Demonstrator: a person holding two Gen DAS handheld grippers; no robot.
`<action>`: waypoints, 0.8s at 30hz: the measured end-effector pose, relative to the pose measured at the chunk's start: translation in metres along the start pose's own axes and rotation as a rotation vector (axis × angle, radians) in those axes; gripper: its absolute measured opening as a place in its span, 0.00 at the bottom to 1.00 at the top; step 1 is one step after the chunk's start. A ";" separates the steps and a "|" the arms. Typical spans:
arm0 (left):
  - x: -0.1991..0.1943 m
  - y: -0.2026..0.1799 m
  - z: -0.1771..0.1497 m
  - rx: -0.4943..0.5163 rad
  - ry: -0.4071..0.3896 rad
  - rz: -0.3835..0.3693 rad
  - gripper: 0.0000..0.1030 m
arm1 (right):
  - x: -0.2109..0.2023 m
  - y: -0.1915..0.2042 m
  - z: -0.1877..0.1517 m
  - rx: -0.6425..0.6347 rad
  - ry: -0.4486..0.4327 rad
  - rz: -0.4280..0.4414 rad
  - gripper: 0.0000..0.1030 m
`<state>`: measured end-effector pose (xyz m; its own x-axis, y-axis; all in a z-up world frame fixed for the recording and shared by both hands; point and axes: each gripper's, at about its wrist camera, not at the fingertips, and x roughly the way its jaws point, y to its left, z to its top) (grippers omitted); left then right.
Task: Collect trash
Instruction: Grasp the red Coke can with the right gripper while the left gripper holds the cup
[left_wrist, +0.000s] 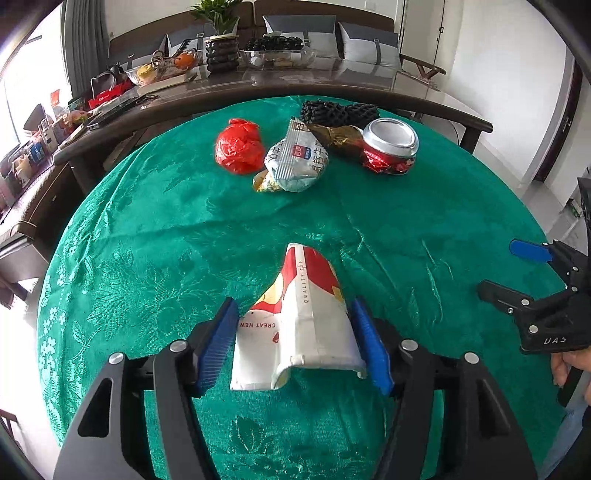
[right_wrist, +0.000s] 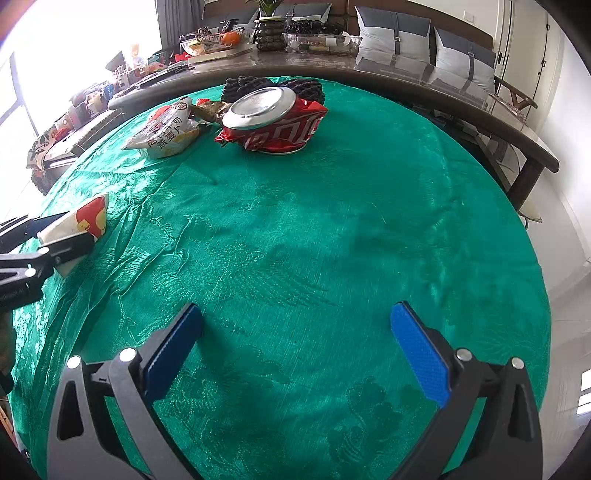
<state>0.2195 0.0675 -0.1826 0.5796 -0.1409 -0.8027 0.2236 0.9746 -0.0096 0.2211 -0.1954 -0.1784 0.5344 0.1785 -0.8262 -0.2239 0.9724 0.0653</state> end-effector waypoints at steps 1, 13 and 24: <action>0.003 -0.001 0.000 0.003 0.007 0.007 0.75 | 0.000 0.000 0.000 0.000 0.000 0.000 0.96; 0.014 0.005 -0.002 -0.018 0.033 0.038 0.95 | 0.013 -0.019 0.047 0.027 -0.040 0.164 0.96; 0.014 0.004 -0.001 -0.020 0.033 0.034 0.95 | 0.079 -0.046 0.143 0.249 -0.003 0.410 0.96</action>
<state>0.2278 0.0701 -0.1950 0.5602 -0.1022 -0.8220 0.1883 0.9821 0.0062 0.3904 -0.2048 -0.1665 0.4454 0.5554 -0.7022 -0.2151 0.8277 0.5183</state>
